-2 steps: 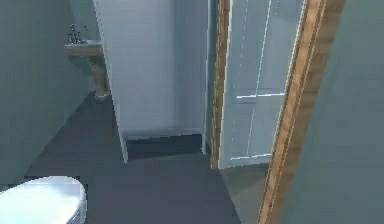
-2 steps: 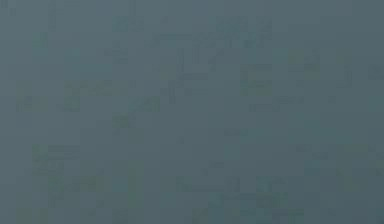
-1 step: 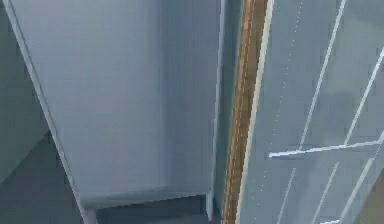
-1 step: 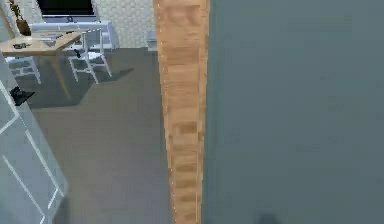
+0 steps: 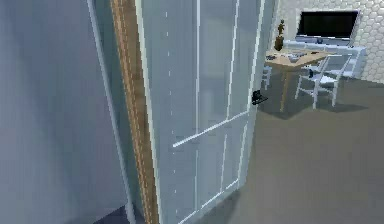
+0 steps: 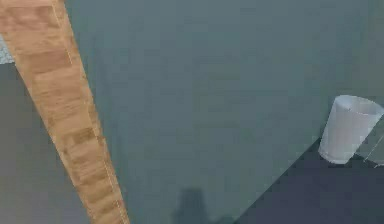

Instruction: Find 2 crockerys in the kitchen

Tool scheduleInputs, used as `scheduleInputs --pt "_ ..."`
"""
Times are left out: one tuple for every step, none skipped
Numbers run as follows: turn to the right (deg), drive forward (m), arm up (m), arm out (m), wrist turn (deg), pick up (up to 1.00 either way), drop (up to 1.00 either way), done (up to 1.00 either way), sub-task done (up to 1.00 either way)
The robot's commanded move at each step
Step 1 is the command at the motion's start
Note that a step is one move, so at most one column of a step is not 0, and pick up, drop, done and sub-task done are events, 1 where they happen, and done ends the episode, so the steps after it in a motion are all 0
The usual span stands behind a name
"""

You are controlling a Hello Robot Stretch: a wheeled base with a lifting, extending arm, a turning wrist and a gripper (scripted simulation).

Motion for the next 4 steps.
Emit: scheduleInputs --pt "0.0 0.4 0.0 0.0 0.0 0.0 0.0 0.0 0.0" --pt "45.0 0.0 0.0 0.0 0.0 0.0 0.0 0.0 0.0" --pt "3.0 0.0 0.0 0.0 0.0 0.0 0.0 0.0 0.0" --pt "0.0 1.0 0.0 0.0 0.0 0.0 0.0 0.0 0.0"
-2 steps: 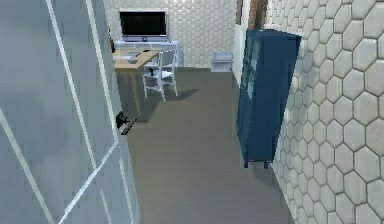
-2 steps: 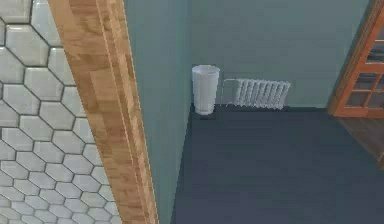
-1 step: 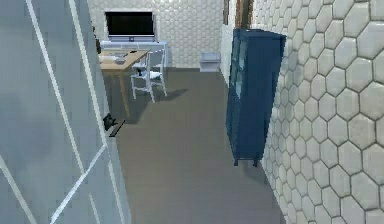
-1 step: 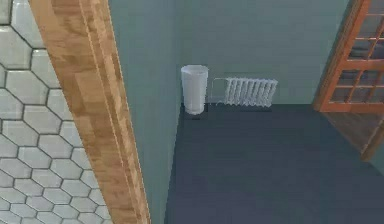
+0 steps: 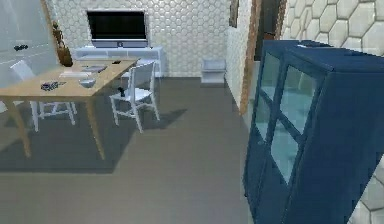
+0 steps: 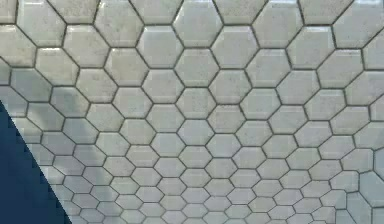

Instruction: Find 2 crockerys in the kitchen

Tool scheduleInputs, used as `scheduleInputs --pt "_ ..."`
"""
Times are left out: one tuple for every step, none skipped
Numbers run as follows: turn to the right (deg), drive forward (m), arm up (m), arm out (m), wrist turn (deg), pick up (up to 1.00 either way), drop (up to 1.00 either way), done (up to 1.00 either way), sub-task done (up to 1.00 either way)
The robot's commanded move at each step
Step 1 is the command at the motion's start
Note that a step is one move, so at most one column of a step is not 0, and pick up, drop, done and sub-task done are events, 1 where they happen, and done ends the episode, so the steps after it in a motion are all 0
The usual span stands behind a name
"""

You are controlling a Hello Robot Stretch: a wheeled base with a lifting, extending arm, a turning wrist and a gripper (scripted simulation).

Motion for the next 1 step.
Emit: scheduleInputs --pt "3.0 0.0 0.0 0.0 0.0 0.0 0.0 0.0 0.0"
